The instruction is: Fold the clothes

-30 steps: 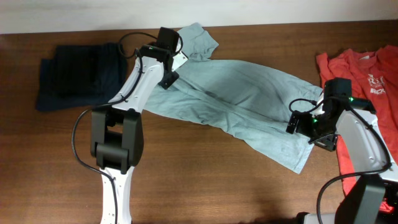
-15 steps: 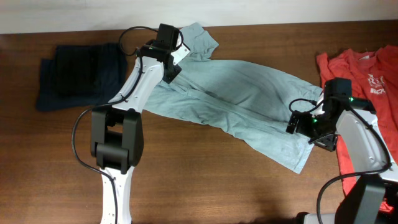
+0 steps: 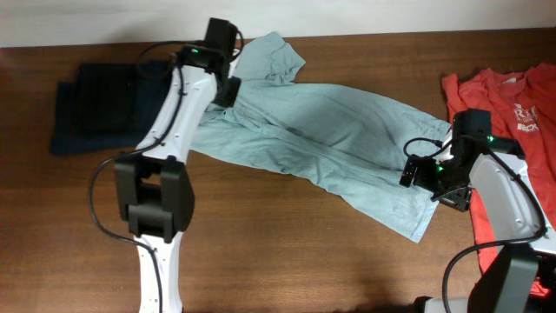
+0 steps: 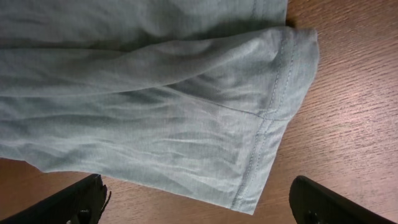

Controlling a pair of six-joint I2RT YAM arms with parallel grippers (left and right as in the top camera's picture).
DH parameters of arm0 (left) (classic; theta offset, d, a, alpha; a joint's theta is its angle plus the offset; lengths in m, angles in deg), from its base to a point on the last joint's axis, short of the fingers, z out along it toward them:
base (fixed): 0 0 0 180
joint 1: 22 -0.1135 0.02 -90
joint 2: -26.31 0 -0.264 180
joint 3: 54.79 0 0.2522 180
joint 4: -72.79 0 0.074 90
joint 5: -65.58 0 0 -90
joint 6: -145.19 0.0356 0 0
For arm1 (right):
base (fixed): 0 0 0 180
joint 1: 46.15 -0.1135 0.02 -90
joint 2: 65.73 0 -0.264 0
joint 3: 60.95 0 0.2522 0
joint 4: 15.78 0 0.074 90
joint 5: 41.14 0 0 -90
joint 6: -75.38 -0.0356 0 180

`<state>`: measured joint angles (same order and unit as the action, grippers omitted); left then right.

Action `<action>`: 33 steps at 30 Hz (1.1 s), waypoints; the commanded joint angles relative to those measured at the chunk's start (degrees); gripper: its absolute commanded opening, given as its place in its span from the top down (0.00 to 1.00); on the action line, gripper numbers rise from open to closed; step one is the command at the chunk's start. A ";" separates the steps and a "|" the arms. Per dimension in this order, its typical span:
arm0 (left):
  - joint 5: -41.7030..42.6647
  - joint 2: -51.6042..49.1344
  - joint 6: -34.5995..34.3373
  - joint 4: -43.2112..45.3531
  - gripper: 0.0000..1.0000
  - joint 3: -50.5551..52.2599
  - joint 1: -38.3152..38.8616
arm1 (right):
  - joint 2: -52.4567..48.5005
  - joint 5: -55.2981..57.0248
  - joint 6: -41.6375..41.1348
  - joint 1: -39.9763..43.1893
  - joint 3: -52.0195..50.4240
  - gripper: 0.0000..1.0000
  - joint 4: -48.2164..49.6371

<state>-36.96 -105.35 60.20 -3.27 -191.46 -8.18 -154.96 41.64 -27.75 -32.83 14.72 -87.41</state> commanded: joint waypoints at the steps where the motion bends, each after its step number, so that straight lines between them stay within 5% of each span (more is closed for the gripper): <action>1: -0.72 2.23 -6.51 -5.22 0.83 -0.98 -2.95 | -0.17 -0.31 0.04 0.22 -0.22 0.01 0.02; 4: -0.22 2.23 -10.82 -8.94 0.97 -0.70 -5.46 | -0.20 0.90 0.57 0.22 -0.22 0.01 0.00; 13: 13.29 2.23 -11.69 -8.79 0.94 -0.72 -11.39 | -0.20 1.01 0.68 0.22 -0.22 0.01 0.02; 16: 13.25 2.23 -11.67 -8.66 0.71 -0.72 -11.76 | -0.17 0.79 0.50 0.22 -0.22 0.01 0.44; 19: 13.25 2.23 -11.67 -8.70 0.07 -0.72 -11.69 | -0.17 -1.49 -0.09 0.20 -0.20 0.01 5.35; 20: 13.25 2.23 -11.67 -8.70 0.01 -0.72 -11.69 | -0.17 -4.83 -1.64 0.20 -0.20 0.01 6.36; 28: 13.22 2.23 -11.67 -8.70 0.01 -0.72 -11.69 | -0.17 -12.74 -2.32 0.09 -0.20 0.01 6.19; 33: 13.22 2.23 -11.67 -8.70 0.01 -0.72 -11.69 | -0.17 -18.14 3.52 -5.14 -0.07 0.70 10.93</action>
<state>-24.57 -104.89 48.86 -12.10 -191.68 -19.87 -155.00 28.90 -27.94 -33.86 14.64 -78.42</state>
